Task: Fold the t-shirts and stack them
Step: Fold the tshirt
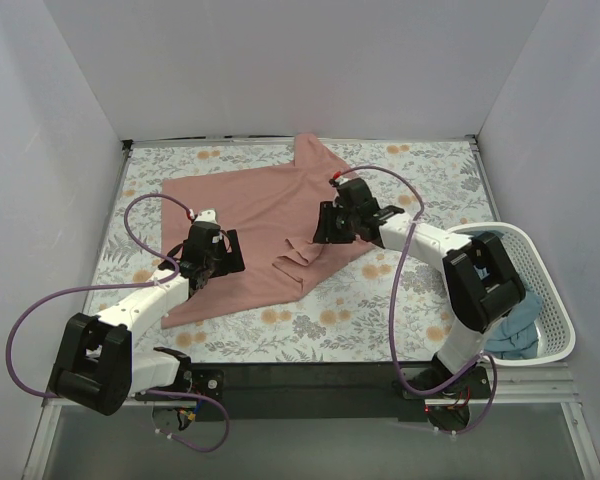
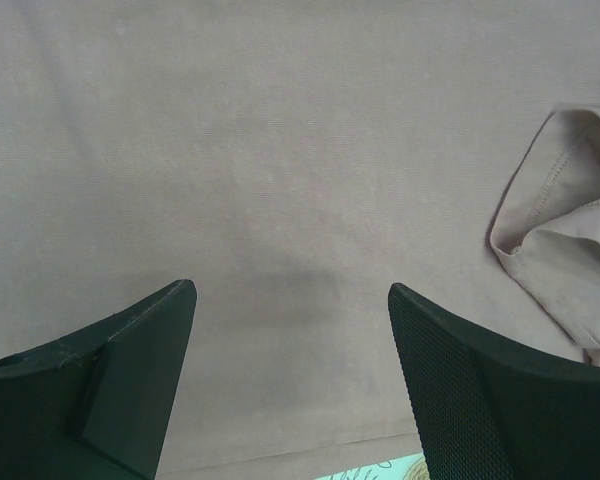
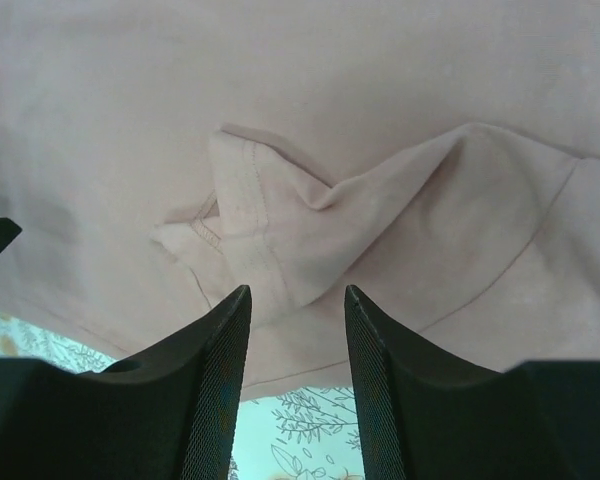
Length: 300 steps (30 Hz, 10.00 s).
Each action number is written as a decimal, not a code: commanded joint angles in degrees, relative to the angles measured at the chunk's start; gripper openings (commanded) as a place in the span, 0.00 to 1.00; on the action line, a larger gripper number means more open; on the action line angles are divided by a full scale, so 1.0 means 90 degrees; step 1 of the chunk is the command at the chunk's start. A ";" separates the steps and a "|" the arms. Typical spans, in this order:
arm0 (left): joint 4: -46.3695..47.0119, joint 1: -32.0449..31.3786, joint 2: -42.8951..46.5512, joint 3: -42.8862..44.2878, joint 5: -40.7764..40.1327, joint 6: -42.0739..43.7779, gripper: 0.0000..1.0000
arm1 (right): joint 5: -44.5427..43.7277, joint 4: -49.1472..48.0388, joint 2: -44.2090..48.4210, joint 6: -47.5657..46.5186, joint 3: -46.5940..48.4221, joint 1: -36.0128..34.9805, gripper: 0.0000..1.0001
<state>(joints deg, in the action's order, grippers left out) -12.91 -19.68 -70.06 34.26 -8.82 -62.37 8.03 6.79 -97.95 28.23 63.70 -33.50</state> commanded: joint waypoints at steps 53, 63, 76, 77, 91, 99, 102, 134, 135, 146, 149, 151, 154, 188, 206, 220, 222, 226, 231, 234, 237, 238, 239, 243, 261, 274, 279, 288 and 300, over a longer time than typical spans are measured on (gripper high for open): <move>0.0145 -0.0010 0.0353 0.0119 0.0394 0.0113 0.77 | -0.4652 0.2459 -0.2076 -0.3088 0.3361 -0.1952 0.32; 0.0145 -0.0010 0.0373 0.0119 0.0394 0.0113 0.77 | -0.4896 0.2693 -0.1706 -0.3117 0.3274 -0.1952 0.01; 0.0145 -0.0020 0.0343 0.0119 0.0423 0.0123 0.77 | -0.4282 0.4069 0.0638 -0.2844 0.1401 -0.1942 0.01; 0.0145 -0.0010 0.0334 0.0119 0.0423 0.0114 0.77 | -0.4184 0.4196 0.0871 -0.2679 0.1292 -0.1942 0.01; 0.0048 -0.0010 0.0119 0.0139 0.0082 0.0094 0.77 | -0.2612 0.5808 0.2309 -0.0852 -0.0359 -0.1952 0.02; -0.0011 -0.0010 0.0011 0.0168 -0.0006 0.0074 0.77 | -0.2300 0.6433 0.2573 -0.0490 -0.0827 -0.1972 0.07; -0.0031 -0.0010 -0.0018 0.0168 -0.0007 0.0074 0.77 | -0.1860 0.6492 0.2554 -0.0500 -0.1081 -0.1972 0.17; -0.0119 -0.0020 0.0333 0.0119 -0.0846 -0.0072 0.77 | -0.1031 0.2761 -0.0014 -0.0510 -0.0809 -0.3318 0.34; -0.0138 -0.0020 0.0334 0.0129 -0.0875 -0.0082 0.77 | -0.0981 0.2771 -0.0073 -0.0461 -0.0770 -0.3406 0.34; -0.0323 -0.0010 0.0324 0.0178 -0.1451 -0.0247 0.77 | -0.1243 0.3377 0.0540 -0.0870 0.0119 -0.3078 0.37; -0.0411 0.0086 0.0246 0.0236 -0.1657 -0.0403 0.77 | -0.1351 0.3328 0.0961 -0.1153 0.0119 -0.2036 0.38; -0.0548 0.0223 0.0061 0.0353 -0.1482 -0.0511 0.77 | -0.1420 0.3056 0.1214 -0.1310 0.0013 -0.1457 0.38; -0.0695 0.0526 -0.0203 0.0490 -0.1344 -0.0668 0.77 | -0.1128 0.2324 0.1479 -0.1379 -0.0144 -0.0197 0.37; -0.1417 0.1415 -0.0380 0.0041 -0.0407 -0.1565 0.77 | -0.0159 0.0134 -0.0143 -0.0470 -0.1745 0.3379 0.29; -0.0804 0.1454 0.0043 0.1161 -0.0007 -0.1079 0.77 | 0.0611 0.0419 0.0514 -0.1340 -0.0224 0.3146 0.32; 0.0057 0.1894 -0.4380 0.4228 -0.0114 -0.0678 0.77 | 0.1344 -0.0041 -0.2269 -0.0910 0.2228 0.3145 0.33; -0.0049 0.1991 -0.4597 0.4376 -0.0036 -0.0678 0.77 | 0.1315 -0.0041 -0.2426 -0.0861 0.2278 0.3184 0.33; -0.0616 0.2070 -0.5027 0.4514 -0.0006 -0.0755 0.76 | 0.1266 -0.0041 -0.2622 -0.0617 0.1956 0.3379 0.33; -0.1095 0.2158 -0.4814 0.4046 -0.0182 -0.0960 0.76 | 0.1012 -0.0031 -0.2311 -0.0432 0.1078 0.3663 0.33; -0.1212 0.2177 -0.4395 0.3501 -0.0172 -0.1058 0.76 | 0.0963 -0.0031 -0.1941 -0.0334 0.0570 0.4121 0.33; -0.1212 0.2177 -0.3878 0.2915 -0.0173 -0.1127 0.76 | 0.0866 -0.0022 -0.1492 -0.0353 -0.0133 0.4298 0.33; -0.1222 0.2177 -0.3750 0.2786 -0.0114 -0.1127 0.76 | 0.0836 -0.0022 -0.1374 -0.0373 -0.0473 0.4308 0.33; -0.1222 0.2177 -0.3594 0.2621 -0.0065 -0.1146 0.75 | 0.0826 0.0017 -0.1247 -0.0382 -0.0621 0.4308 0.33; -0.1300 0.2177 -0.2793 0.1810 0.0218 -0.1244 0.75 | 0.0895 0.0095 -0.0554 -0.0392 -0.1354 0.4259 0.34; -0.0539 0.1504 -0.0915 0.1543 0.0434 -0.0669 0.79 | 0.0553 0.0281 -0.0919 -0.2218 0.1679 0.2287 0.41; 0.0379 0.0928 -0.1747 0.1476 0.0052 -0.0072 0.80 | 0.0797 0.0437 -0.3657 -0.2550 0.4367 0.2062 0.41; 0.0418 0.0878 -0.1756 0.1515 0.0101 -0.0072 0.80 | 0.1060 0.0447 -0.3960 -0.2560 0.4397 0.2032 0.38; 0.0409 0.0771 -0.1737 0.1496 -0.0006 -0.0004 0.80 | 0.1188 0.0535 -0.4029 -0.2570 0.4377 0.2013 0.07; 0.0389 0.0742 -0.1678 0.1486 -0.0251 -0.0043 0.80 | -0.1417 -0.0176 -0.1541 -0.2902 0.3383 0.2432 0.01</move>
<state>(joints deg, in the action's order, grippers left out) -10.20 -12.82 -87.15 47.94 -9.08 -63.22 5.32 11.60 -121.51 3.55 96.38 -14.02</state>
